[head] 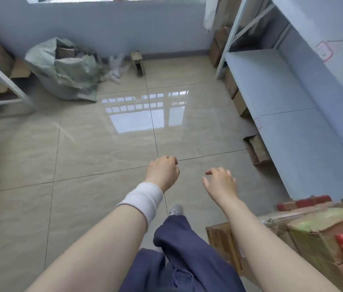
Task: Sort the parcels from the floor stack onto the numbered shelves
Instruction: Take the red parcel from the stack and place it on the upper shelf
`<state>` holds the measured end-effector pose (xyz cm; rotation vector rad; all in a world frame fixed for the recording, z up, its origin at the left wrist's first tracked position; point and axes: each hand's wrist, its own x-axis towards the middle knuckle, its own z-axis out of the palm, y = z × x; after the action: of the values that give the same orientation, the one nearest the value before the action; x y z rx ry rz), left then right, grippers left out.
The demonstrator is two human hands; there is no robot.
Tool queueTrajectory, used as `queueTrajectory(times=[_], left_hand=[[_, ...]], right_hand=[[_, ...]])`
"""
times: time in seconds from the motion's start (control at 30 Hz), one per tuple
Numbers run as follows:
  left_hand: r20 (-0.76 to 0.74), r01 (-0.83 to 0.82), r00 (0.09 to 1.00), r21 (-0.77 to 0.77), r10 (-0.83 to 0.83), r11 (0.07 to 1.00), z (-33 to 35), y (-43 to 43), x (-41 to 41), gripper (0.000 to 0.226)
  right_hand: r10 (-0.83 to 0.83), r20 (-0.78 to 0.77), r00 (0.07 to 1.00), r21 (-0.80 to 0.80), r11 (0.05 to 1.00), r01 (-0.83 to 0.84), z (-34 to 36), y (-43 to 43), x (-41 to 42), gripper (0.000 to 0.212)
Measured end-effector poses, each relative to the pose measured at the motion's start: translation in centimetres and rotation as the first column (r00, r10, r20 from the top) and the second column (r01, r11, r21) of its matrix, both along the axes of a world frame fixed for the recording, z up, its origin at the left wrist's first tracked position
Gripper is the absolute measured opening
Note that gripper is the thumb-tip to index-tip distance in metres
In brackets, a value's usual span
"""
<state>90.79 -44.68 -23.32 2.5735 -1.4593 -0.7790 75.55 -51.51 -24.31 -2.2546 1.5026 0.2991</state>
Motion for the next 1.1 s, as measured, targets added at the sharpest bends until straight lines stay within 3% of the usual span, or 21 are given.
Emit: queueTrajectory(times=[0.33, 0.6, 0.77, 0.9, 1.1], left_hand=[[0.041, 0.292, 0.956, -0.034, -0.291, 0.956, 2.8, -17.9, 1.7, 0.032], [0.054, 0.619, 0.786, -0.087, -0.616, 0.781, 4.3, -30.9, 0.4, 0.034], [0.063, 0.812, 0.577, -0.149, -0.814, 0.564, 5.9, -37.0, -2.4, 0.034], [0.063, 0.901, 0.401, -0.209, -0.914, 0.38, 7.3, -39.3, -7.1, 0.033], [0.051, 0.94, 0.101, -0.332, -0.994, 0.078, 10.1, -38.4, -17.2, 0.033]], right_hand=[[-0.236, 0.088, 0.968, -0.068, 0.968, 0.242, 2.8, -13.9, 0.9, 0.031], [-0.519, 0.126, 0.846, -0.103, 0.841, 0.531, 4.9, -20.8, 0.3, 0.031], [-0.712, 0.165, 0.683, -0.186, 0.657, 0.73, 7.0, -22.7, -0.4, 0.033], [-0.843, 0.226, 0.488, -0.272, 0.426, 0.863, 8.7, -22.1, -2.6, 0.031], [-0.914, 0.308, 0.264, -0.468, 0.097, 0.879, 12.2, -18.1, -7.4, 0.018]])
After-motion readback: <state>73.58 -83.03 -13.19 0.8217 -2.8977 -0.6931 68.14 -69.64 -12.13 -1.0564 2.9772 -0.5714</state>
